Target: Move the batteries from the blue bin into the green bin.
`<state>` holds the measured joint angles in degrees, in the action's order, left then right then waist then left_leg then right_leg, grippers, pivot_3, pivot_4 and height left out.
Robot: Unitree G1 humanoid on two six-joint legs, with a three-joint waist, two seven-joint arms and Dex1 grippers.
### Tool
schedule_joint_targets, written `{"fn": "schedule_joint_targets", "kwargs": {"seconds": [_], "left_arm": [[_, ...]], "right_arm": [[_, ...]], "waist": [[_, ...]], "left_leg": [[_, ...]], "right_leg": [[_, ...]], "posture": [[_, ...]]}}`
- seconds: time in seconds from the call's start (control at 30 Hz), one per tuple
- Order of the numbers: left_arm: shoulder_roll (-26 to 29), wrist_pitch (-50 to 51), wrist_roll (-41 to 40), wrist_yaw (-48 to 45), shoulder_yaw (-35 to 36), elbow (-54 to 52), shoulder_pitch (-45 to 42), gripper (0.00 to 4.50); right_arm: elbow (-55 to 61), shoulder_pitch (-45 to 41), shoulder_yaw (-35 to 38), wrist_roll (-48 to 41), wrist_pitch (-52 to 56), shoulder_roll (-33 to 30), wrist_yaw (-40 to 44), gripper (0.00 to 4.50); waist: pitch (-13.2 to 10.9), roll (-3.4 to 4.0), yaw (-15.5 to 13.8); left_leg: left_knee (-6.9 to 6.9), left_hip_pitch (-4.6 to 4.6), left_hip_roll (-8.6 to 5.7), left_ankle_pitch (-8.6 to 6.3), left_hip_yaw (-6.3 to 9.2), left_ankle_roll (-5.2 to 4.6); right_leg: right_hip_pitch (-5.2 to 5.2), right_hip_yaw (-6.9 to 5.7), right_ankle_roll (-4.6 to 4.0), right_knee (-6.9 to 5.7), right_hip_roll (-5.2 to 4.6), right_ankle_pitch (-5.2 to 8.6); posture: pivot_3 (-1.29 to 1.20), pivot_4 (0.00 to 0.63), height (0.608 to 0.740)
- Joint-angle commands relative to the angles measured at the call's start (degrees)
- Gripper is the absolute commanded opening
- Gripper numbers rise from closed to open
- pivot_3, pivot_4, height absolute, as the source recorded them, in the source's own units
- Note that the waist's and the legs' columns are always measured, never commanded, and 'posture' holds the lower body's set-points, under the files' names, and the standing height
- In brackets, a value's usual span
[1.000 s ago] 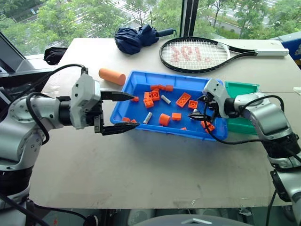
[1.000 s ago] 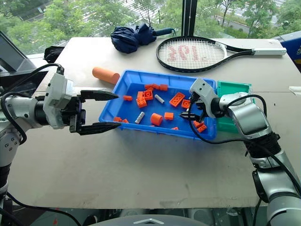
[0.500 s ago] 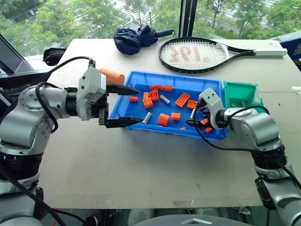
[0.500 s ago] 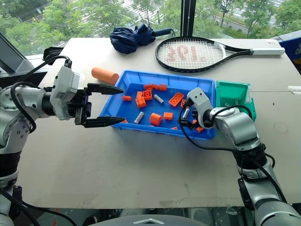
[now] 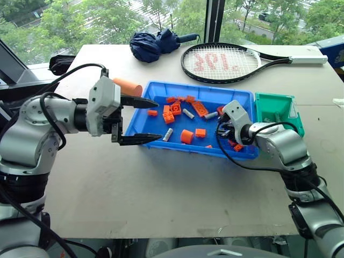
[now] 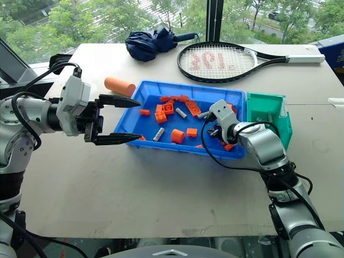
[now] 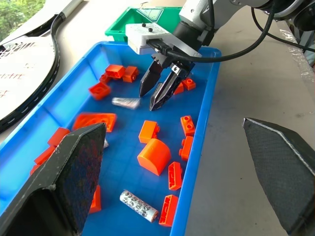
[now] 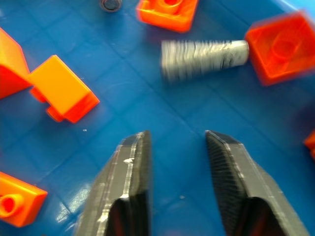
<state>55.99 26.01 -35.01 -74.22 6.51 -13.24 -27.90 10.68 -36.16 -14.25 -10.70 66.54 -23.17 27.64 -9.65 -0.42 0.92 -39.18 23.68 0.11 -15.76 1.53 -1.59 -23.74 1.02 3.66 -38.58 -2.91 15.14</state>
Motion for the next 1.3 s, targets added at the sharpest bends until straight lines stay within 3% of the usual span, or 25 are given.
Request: {"fn": "schedule_joint_targets", "kwargs": {"seconds": [0.03,0.37,0.5,0.67,0.93,1.17,1.3], "left_arm": [[0.05,-1.08,0.12,-0.56,0.59,-0.04,-1.35,4.5],[0.44,-2.57,1.68,-1.45,1.21,3.06,-1.35,4.5],[0.94,-4.42,3.35,-1.71,1.91,6.22,-0.87,4.5],[1.12,-4.86,3.81,-1.03,3.36,7.55,0.79,4.5],[1.89,-4.86,4.19,0.55,6.88,7.52,4.23,4.5],[2.64,-4.3,3.48,1.54,10.01,5.51,7.0,4.5],[3.16,-4.11,3.22,1.82,11.28,4.98,7.98,4.5]], "right_arm": [[0.62,0.31,-0.26,0.77,-0.01,-1.14,-0.66,0.05],[5.35,-2.43,0.68,-0.17,-2.14,-2.96,0.66,0.05],[2.88,-6.05,0.81,0.01,-5.79,-2.75,1.65,1.13],[-6.81,-11.5,-0.39,1.7,-15.03,-1.01,3.21,3.57],[-34.49,-22.23,-2.78,4.18,-31.15,5.48,11.19,3.57],[-63.01,-30.78,-3.07,8.63,-52.32,11.06,18.76,3.57],[-73.13,-34.66,-2.19,10.59,-55.88,12.93,20.63,3.57]], "waist": [[0.0,0.0,-0.11],[0.0,0.0,-0.11],[0.0,0.0,0.08],[-0.01,0.01,0.6],[-0.02,0.01,1.57],[-0.03,0.03,1.64],[-0.03,0.04,1.7]], "left_leg": [[-0.02,0.0,0.0,0.0,0.0,0.0],[-0.05,0.02,-0.01,0.0,0.03,-0.01],[-0.04,0.02,-0.01,-0.01,0.02,-0.01],[-0.03,0.03,0.01,0.0,-0.01,-0.01],[-0.02,0.02,0.02,0.06,-0.03,0.1],[0.02,0.05,0.04,0.14,-0.08,0.25],[0.04,0.05,0.04,0.17,-0.1,0.29]], "right_leg": [[0.01,0.0,0.0,0.0,-0.01,0.0],[0.0,-0.02,0.0,0.0,-0.01,0.0],[-0.01,-0.01,0.0,-0.01,0.01,0.0],[-0.06,0.02,0.0,-0.03,0.07,0.0],[-0.09,0.05,-0.01,-0.07,0.06,0.0],[-0.26,0.12,-0.01,-0.2,0.05,0.0],[-0.29,0.15,-0.01,-0.21,0.04,0.0]], "posture": [[0.0,0.15,0.74],[0.0,0.15,0.74],[0.0,0.15,0.74],[0.0,0.15,0.74],[0.0,0.15,0.74],[0.0,0.15,0.74],[0.0,0.15,0.74]]}}
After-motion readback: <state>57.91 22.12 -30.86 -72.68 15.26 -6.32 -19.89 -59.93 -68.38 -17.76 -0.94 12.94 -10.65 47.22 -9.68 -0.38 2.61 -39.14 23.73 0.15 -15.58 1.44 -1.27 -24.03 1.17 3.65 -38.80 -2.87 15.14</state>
